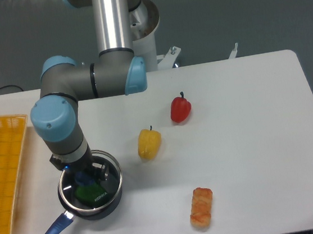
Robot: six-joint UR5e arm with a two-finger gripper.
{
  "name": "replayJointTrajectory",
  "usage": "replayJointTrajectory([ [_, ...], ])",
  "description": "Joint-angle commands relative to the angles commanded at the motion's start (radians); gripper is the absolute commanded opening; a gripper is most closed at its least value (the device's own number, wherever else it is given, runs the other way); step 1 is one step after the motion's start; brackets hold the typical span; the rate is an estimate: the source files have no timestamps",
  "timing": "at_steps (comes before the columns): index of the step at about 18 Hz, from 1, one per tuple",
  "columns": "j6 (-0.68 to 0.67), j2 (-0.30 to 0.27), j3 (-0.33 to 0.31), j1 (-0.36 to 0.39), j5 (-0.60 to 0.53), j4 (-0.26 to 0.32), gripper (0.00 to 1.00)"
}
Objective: Close the pot lid
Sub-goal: 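Lower the glass lid onto the saucepan rim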
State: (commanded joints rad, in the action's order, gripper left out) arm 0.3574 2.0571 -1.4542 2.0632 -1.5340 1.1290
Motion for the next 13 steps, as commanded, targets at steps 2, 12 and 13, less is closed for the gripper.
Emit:
replayJointTrajectory([
  [2,0.000,0.002,0.000,0.000,-0.002,0.000,0.49],
  [12,-0.021,0.018,0.000,-0.009,-0.005,-0.021,0.49],
  [13,-0.021,0.020,0.000,-0.009,-0.005,-0.023,0.49],
])
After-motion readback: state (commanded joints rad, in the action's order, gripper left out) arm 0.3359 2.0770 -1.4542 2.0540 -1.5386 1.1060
